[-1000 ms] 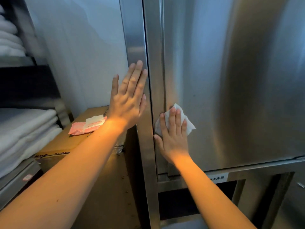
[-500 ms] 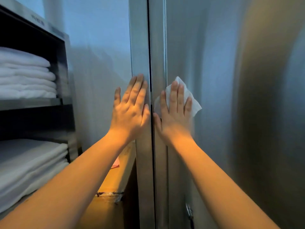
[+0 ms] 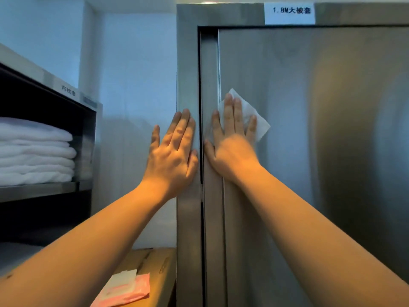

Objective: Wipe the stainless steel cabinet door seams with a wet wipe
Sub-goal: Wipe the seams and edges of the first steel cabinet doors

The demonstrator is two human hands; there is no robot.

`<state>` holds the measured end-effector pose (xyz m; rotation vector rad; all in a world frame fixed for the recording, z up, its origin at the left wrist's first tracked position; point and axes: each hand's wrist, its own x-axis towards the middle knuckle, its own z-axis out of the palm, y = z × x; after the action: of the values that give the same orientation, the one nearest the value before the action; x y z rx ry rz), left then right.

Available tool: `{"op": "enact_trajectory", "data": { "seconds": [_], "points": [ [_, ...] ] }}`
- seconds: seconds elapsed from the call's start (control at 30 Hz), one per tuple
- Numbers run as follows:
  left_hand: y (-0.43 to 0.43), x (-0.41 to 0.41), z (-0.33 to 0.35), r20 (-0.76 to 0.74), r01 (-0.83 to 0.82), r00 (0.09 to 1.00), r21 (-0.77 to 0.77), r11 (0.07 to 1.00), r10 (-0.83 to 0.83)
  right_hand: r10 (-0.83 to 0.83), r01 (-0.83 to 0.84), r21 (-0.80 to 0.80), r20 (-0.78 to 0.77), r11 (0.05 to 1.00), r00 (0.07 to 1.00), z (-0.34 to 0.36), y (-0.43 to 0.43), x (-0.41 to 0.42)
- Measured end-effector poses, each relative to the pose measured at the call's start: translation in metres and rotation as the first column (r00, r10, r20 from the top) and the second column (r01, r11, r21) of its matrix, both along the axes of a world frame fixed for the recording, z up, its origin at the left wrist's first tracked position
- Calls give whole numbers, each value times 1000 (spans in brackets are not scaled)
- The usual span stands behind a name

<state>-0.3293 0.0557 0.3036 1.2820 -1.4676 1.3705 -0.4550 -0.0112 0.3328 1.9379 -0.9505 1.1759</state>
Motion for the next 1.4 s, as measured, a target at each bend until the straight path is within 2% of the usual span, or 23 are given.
{"op": "enact_trajectory", "data": {
  "seconds": [0.13,0.33,0.6,0.8,0.9,1.17,1.33,1.4],
  "points": [
    [-5,2,25,-35,43,998,-8,999,-43,2,-1,-21,12,1000,1000,22,2,0],
    [-9,3,26,1,125,992,-75,989,-126,-10,12,-47,32,999,999,50,3,1],
    [0,3,44,104,105,990,-142,984,-90,-19,22,-53,54,998,998,84,3,5],
    [-10,11,42,35,190,982,-51,980,-188,-9,16,-98,78,995,997,102,2,10],
    [-14,13,44,20,173,985,-29,985,-172,-3,10,-136,51,991,999,110,-1,9],
    [-13,14,43,3,169,986,-4,986,-169,265,-242,-203,95,949,960,111,0,7],
    [-13,13,43,20,195,981,-23,981,-194,410,-402,-190,6,896,912,121,11,18],
    [-13,13,44,22,204,979,-18,979,-203,415,-411,-168,-9,896,910,123,11,25]
  ]
}}
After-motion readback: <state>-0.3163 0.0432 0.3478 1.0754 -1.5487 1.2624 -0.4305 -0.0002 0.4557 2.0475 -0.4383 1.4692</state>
